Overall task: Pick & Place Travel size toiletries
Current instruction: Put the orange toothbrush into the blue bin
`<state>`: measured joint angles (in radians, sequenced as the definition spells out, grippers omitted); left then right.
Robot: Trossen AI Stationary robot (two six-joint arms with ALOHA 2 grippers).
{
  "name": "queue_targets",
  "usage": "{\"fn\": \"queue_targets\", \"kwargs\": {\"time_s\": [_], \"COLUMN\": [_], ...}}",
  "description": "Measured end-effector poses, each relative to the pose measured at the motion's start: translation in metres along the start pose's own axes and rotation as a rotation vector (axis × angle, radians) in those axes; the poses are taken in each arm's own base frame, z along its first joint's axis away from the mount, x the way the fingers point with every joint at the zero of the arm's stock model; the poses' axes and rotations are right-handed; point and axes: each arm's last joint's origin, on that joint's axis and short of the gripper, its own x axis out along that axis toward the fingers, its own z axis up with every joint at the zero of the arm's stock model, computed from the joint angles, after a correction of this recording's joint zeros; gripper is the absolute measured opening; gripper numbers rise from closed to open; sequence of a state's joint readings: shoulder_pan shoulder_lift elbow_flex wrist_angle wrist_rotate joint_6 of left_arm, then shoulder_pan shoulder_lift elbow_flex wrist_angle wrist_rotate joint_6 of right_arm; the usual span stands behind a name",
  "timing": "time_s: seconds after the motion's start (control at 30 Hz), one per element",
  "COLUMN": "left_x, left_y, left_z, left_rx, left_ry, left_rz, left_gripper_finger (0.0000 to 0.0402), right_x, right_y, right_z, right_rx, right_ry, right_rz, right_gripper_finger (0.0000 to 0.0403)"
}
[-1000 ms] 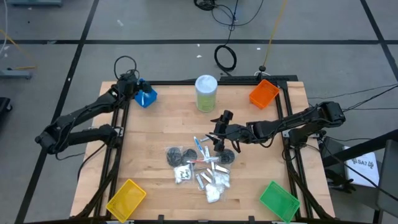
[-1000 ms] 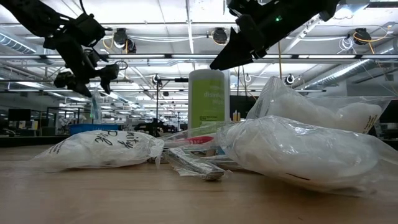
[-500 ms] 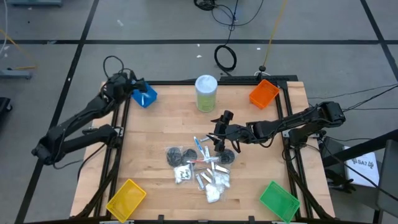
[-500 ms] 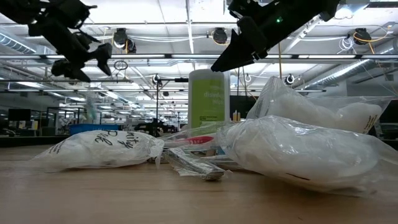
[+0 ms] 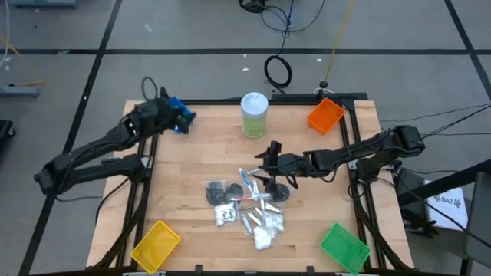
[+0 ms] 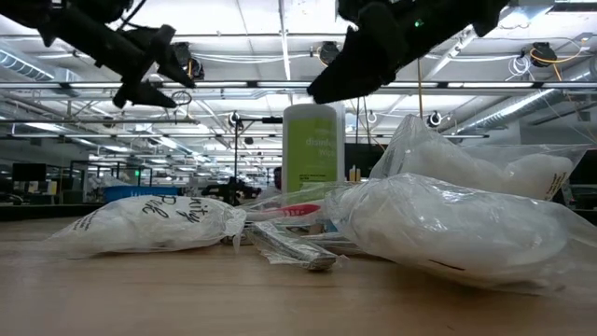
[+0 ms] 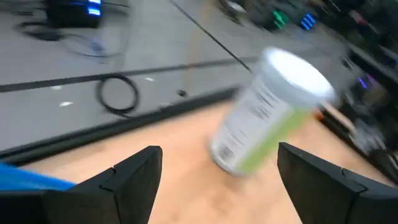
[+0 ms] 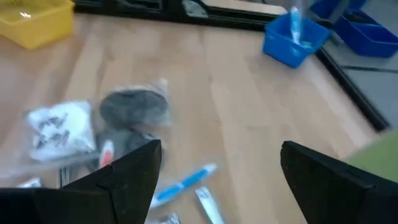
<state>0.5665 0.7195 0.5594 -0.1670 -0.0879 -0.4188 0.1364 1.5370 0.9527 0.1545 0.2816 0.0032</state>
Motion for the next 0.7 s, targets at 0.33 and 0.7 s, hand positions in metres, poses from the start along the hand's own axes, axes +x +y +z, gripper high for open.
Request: {"fn": "queue_targets", "kwargs": {"time_s": [0.33,0.7], "left_x": [0.015,0.043], "left_y": [-0.054,-0.082], "left_z": [-0.016,-0.042], "left_rx": [0.326,0.386], "left_ry": [-0.044,-0.006], "left_rz": [-0.225,-0.316], "left_gripper_finger": [0.0296,0.0311], "right_x": [0.029,0.023], "right_y": [0.05,0.072], "right_z": [-0.047,-0.062], "right_rx": [-0.124,-0.073], "right_ry": [0.176,0.283], "right_rz": [0.12,0.151], "right_gripper_finger": [0.0313,0.0313]}}
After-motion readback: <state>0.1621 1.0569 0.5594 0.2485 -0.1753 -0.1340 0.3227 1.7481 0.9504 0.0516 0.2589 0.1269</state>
